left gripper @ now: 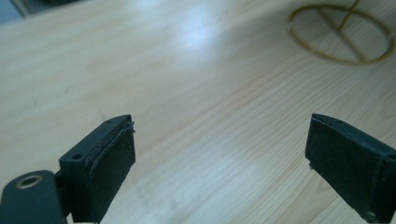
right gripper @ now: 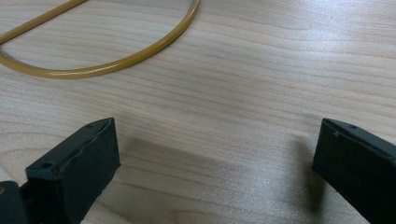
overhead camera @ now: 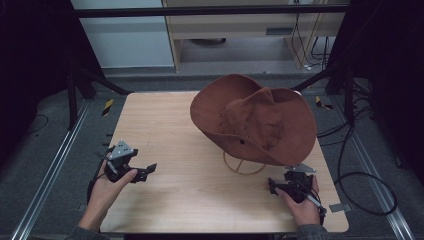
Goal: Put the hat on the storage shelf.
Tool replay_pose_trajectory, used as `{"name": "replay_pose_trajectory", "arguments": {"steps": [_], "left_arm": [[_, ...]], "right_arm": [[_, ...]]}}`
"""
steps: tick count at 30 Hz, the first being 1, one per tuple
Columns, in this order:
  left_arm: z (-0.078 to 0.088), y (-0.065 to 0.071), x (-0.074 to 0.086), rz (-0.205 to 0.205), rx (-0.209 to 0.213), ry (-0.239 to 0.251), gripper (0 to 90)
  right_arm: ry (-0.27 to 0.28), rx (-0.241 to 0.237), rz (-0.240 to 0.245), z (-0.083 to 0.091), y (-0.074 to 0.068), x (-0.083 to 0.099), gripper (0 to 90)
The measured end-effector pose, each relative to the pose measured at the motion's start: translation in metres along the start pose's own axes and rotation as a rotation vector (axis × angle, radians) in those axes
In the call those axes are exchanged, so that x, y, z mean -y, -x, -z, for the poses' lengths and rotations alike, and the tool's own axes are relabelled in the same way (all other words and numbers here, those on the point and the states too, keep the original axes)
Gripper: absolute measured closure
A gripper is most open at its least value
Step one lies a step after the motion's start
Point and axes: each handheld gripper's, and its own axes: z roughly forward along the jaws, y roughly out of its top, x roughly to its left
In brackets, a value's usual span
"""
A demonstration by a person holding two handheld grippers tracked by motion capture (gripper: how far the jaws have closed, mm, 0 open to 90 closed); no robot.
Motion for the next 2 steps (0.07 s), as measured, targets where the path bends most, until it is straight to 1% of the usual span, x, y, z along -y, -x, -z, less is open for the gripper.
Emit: {"name": "replay_pose_trajectory", "arguments": {"steps": [2], "left_arm": [[-0.006,-0.006,0.02,0.029,-0.014,-0.017,7.9]], "right_arm": [[-0.002,0.001,-0.002,0.0,0.0,0.0,0.6]]}}
